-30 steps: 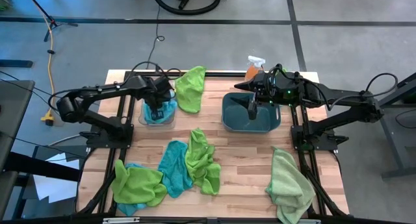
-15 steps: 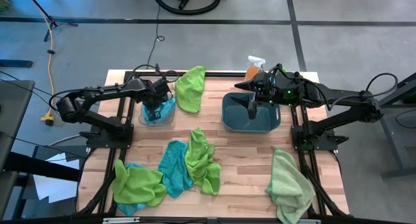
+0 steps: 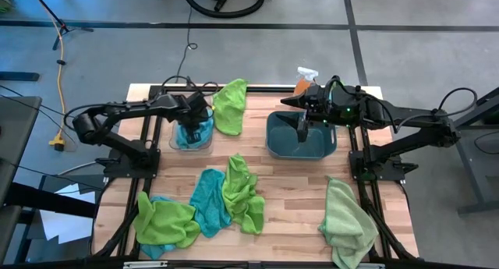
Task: Sort microfiber towel by color & place in baskets
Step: Put the blue microfiber towel into the transparent bin
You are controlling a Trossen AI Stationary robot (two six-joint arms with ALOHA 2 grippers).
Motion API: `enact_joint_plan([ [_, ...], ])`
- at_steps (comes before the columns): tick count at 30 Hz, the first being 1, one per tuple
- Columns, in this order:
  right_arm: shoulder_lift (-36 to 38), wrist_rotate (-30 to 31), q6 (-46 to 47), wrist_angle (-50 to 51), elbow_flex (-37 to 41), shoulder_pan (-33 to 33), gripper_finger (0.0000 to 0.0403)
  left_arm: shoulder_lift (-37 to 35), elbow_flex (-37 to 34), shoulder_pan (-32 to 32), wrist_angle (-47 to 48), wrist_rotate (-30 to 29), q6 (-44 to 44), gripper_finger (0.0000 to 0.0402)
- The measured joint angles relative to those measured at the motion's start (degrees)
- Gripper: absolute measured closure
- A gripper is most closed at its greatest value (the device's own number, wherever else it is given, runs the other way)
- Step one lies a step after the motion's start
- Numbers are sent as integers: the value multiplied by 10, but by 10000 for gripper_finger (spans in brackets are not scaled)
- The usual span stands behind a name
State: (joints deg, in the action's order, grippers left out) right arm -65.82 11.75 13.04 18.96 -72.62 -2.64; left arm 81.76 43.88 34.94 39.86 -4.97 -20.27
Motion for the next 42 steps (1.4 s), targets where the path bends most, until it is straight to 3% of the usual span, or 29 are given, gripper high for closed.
enact_joint_plan([
  [7, 0, -2, 0, 0, 0, 0, 151, 55, 3, -3, -1, -1, 6, 401],
  [14, 0, -2, 4, 0, 0, 0, 151, 52, 3, -4, -1, -4, -19, 391],
  [31, 0, -2, 4, 0, 0, 0, 151, 49, 12, -5, 26, 14, -24, 163],
  [35, 0, -2, 4, 0, 0, 0, 151, 49, 13, -5, 36, 16, -24, 139],
  [42, 0, -2, 4, 0, 0, 0, 151, 36, 45, -5, 73, 17, -30, 135],
])
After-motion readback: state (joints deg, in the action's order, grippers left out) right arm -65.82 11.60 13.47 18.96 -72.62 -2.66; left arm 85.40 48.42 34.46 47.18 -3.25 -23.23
